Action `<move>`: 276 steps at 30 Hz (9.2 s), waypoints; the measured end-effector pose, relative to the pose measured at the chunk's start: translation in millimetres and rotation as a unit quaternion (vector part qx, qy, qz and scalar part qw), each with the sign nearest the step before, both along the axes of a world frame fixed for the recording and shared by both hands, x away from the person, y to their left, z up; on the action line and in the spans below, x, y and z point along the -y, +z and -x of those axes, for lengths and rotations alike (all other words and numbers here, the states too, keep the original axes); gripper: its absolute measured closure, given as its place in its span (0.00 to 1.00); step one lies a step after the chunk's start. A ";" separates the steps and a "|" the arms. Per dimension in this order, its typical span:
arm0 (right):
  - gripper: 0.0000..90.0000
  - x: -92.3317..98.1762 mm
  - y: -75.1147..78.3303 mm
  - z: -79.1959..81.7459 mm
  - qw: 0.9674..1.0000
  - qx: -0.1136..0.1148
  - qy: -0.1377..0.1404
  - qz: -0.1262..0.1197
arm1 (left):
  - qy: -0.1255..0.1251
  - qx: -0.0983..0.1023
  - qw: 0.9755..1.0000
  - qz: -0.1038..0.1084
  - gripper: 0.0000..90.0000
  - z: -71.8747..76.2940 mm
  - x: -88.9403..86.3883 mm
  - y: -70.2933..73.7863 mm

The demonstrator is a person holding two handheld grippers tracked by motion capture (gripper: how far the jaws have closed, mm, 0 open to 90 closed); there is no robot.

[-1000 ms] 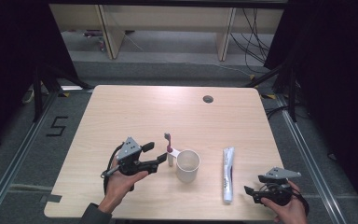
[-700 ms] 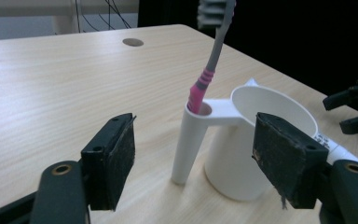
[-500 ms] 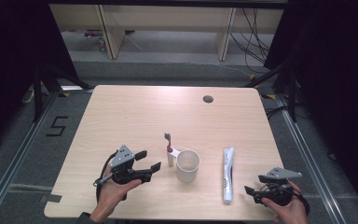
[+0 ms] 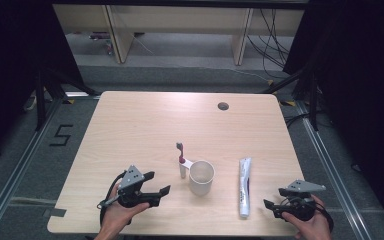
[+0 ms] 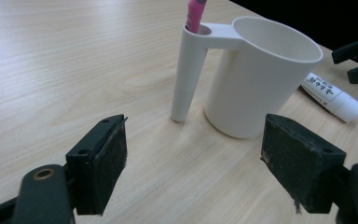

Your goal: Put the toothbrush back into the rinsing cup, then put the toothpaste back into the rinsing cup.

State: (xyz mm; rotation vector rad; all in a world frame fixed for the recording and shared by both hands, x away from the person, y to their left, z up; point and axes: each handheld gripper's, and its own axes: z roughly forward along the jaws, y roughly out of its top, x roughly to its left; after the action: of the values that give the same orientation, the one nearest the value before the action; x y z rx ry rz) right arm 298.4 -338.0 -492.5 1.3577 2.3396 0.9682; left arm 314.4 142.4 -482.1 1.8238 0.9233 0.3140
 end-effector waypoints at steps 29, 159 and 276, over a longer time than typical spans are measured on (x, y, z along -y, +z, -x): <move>0.29 -5.0 5.9 -5.8 1.000 0.015 0.005 0.000 | -0.015 -0.030 0.997 -0.068 0.22 29.6 -3.7 -23.9; 0.85 -109.0 19.7 -142.2 0.911 -0.232 0.168 0.296 | -0.043 -0.028 0.996 -0.075 0.27 34.2 0.5 -27.1; 0.86 -188.1 59.5 -82.7 0.955 0.117 0.199 -0.184 | -0.043 -0.020 0.995 -0.085 0.25 33.1 -4.9 -25.0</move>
State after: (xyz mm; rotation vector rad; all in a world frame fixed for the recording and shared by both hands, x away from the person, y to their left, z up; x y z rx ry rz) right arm 381.1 -150.0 -433.0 0.8187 2.3688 1.6534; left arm 281.3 147.3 -507.1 2.0254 0.8642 0.3118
